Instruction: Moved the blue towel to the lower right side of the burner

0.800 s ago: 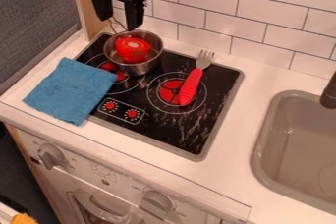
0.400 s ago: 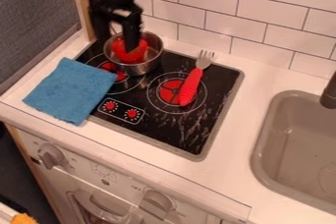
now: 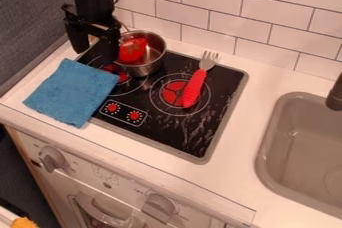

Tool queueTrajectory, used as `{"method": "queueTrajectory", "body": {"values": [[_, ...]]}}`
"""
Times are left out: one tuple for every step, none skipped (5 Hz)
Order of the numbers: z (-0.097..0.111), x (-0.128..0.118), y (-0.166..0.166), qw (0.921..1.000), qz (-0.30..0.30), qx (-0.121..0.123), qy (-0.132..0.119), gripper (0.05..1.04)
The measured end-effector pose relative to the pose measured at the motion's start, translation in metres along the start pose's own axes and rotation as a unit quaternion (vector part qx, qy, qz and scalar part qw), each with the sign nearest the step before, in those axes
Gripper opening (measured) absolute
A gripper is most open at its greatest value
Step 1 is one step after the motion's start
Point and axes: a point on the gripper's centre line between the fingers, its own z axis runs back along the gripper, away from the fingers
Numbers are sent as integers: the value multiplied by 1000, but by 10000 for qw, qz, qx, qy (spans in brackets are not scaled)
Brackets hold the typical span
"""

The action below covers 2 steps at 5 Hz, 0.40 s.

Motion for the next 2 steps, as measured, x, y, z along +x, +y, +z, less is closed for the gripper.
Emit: {"method": "queueTrajectory", "body": {"values": [[-33,-7,6,9994,48,239,225,1001],[-45,-11,9,9987,69,450,215,1001]]}}
